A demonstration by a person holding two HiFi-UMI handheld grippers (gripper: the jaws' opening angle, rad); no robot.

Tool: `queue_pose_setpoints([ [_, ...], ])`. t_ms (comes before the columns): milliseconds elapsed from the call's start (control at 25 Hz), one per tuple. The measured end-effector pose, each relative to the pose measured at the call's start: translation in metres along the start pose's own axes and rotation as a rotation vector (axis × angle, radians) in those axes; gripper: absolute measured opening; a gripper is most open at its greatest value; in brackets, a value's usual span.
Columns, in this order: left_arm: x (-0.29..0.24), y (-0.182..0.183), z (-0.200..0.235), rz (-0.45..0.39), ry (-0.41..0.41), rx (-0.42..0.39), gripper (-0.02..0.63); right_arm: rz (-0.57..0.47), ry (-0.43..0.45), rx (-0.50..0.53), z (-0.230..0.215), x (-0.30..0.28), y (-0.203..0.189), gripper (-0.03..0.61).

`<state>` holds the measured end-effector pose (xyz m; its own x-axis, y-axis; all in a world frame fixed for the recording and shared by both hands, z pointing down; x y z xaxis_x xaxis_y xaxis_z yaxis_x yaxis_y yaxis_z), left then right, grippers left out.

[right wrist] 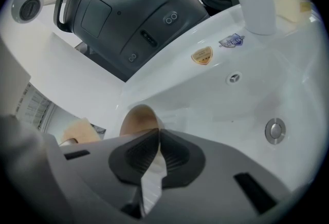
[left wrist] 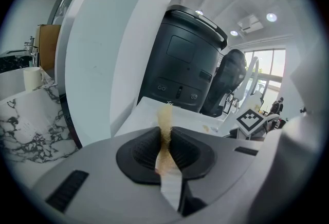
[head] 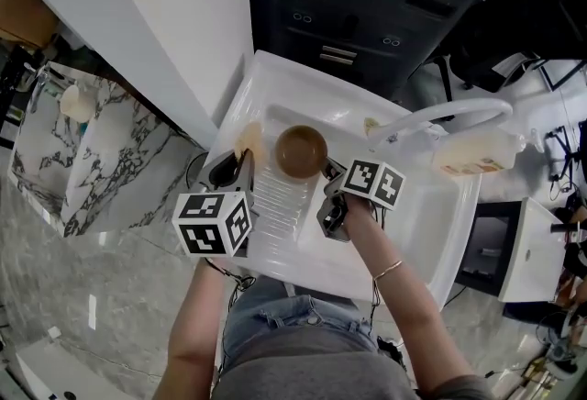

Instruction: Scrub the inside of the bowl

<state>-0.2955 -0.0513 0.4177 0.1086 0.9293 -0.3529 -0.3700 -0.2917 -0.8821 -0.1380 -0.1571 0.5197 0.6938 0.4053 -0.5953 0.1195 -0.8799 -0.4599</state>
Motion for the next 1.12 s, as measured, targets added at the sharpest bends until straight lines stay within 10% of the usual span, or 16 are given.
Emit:
queue_pose_setpoints([
  [1120, 0.011, 0.000, -0.001, -0.011, -0.036, -0.016, 0.048, -0.149, 0.022, 0.066, 0.010, 0.023, 0.022, 0.091],
])
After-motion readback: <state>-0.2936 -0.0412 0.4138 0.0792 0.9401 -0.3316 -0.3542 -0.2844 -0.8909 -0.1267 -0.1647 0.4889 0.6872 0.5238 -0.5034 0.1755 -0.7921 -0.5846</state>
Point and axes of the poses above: the fingertips, and each gripper's own axes: x backward along the fingers, z to its left, y out of its top, the point moved 2 cm from there along x, backward along the fingers, and after that the axes turned 9 degrees about -z, right-handed, at the moved point
